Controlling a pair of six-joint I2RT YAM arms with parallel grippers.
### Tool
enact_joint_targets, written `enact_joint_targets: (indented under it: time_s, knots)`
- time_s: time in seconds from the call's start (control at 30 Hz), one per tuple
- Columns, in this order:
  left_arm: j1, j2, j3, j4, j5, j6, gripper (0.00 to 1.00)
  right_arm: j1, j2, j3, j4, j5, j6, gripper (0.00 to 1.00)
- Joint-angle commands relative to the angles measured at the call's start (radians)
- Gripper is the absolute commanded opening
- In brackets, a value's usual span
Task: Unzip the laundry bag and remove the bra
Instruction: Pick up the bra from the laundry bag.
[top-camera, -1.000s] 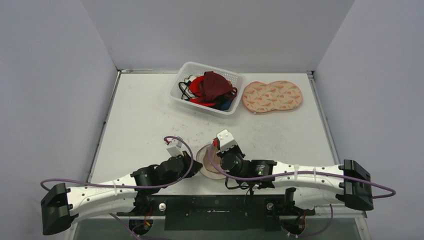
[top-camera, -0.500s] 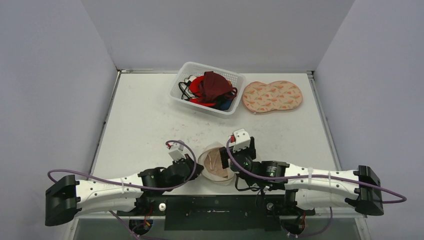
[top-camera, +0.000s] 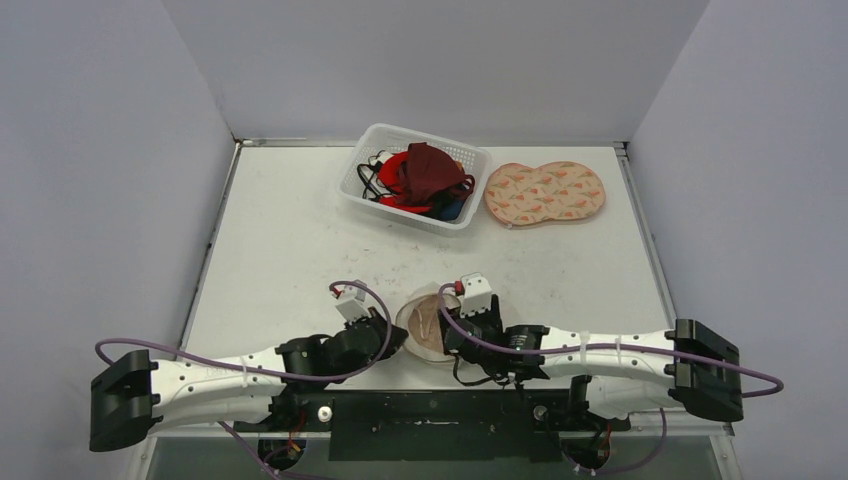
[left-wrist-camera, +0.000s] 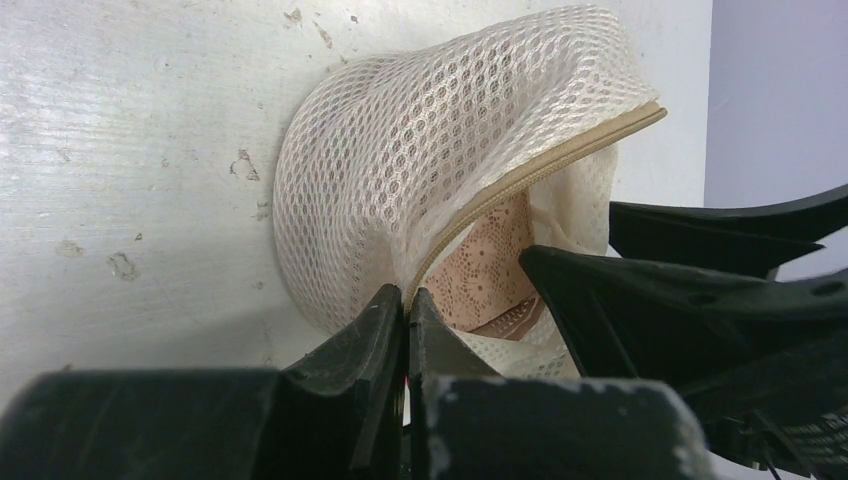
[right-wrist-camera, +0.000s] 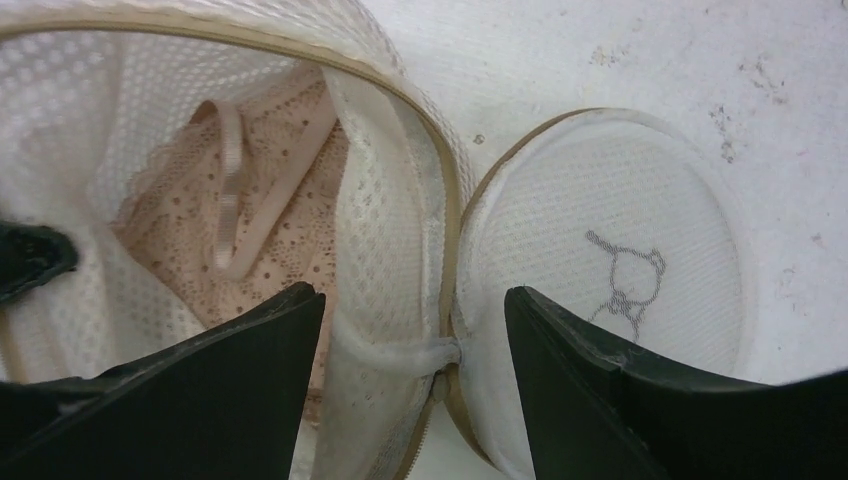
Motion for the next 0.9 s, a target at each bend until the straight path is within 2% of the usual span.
enact_joint_targets:
  time_s: [0.0,0.03,0.07,0.1,0.17,0.3,0.4,0.53,0.63,0.77,0.87]
  knots:
    - [-0.007,-0.03,0.031,-0.004,-0.017,-0.014,0.0,-0.028,0.041,0.014,-0.019,0.047,0.031,0.55]
    - [-0.007,-0.04,0.031,-0.014,-0.019,-0.012,0.0,-0.023,0.04,0.015,-0.031,0.071,0.028,0.48]
    - [-0.007,-0.051,0.032,-0.034,-0.019,-0.012,0.05,-0.011,0.037,0.018,-0.043,0.099,0.023,0.35]
    - [-0.006,-0.064,0.035,-0.071,-0.019,-0.004,0.12,0.001,0.033,0.023,-0.056,0.123,0.012,0.27]
    - [-0.002,-0.1,0.047,-0.124,-0.028,0.024,0.32,0.02,0.025,0.034,-0.076,0.151,-0.017,0.16]
    - [0.014,-0.189,0.094,-0.243,-0.063,0.097,0.66,0.037,0.0,0.03,-0.068,0.165,-0.093,0.09]
    - [0.033,-0.234,0.145,-0.279,-0.068,0.199,0.8,0.044,-0.018,0.021,-0.056,0.165,-0.13,0.07]
    - [0.062,-0.209,0.238,-0.273,-0.02,0.414,0.85,0.048,-0.03,0.021,-0.057,0.153,-0.157,0.07]
    - [0.075,-0.098,0.347,-0.343,0.027,0.517,0.84,0.049,-0.035,0.024,-0.061,0.141,-0.161,0.07]
    - [0.073,0.079,0.47,-0.466,0.076,0.562,0.79,0.049,-0.031,0.029,-0.06,0.127,-0.164,0.06]
    - [0.074,0.126,0.467,-0.474,0.096,0.557,0.76,0.048,-0.029,0.034,-0.061,0.125,-0.164,0.05]
